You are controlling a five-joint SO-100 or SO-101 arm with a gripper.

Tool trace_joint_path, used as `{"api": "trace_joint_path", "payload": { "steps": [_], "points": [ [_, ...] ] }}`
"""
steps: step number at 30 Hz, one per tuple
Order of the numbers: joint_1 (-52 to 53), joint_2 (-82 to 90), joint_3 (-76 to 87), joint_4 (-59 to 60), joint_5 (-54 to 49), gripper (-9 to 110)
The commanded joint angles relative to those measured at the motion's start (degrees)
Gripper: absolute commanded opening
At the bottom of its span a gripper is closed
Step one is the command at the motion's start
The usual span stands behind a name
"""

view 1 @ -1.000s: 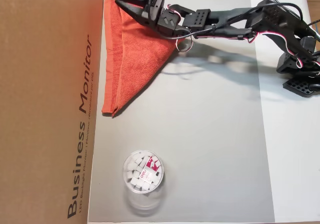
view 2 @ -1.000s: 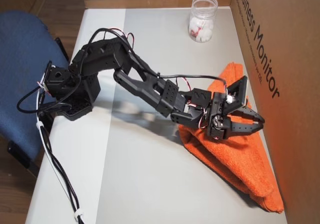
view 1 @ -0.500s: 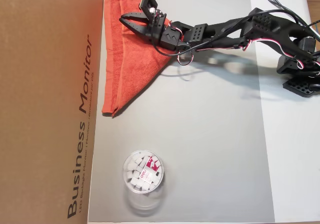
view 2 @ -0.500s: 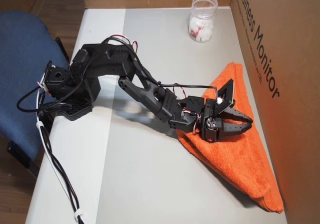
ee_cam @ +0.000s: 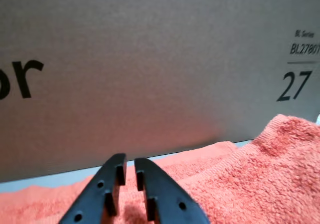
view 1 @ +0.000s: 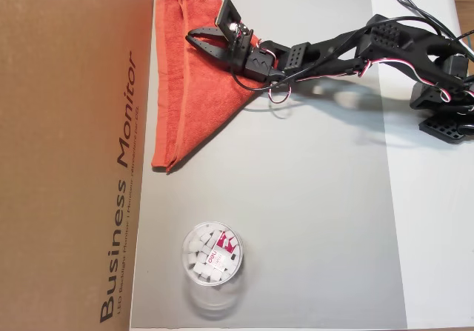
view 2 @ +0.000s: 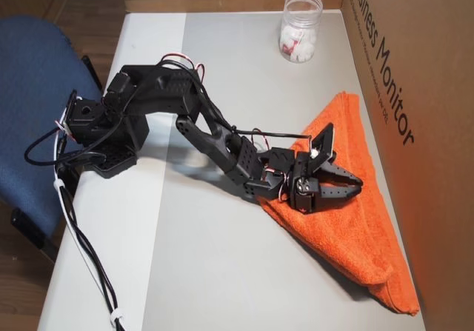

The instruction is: Fold the blanket.

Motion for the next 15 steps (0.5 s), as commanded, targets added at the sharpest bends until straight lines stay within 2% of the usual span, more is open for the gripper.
{"api": "trace_joint_path", "payload": {
  "steps": [1,15],
  "points": [
    [0.18,2.02,3.52,-1.41,-1.32,0],
    [-0.44,20.48,30.59,-0.79,-0.79,0]
  ]
}}
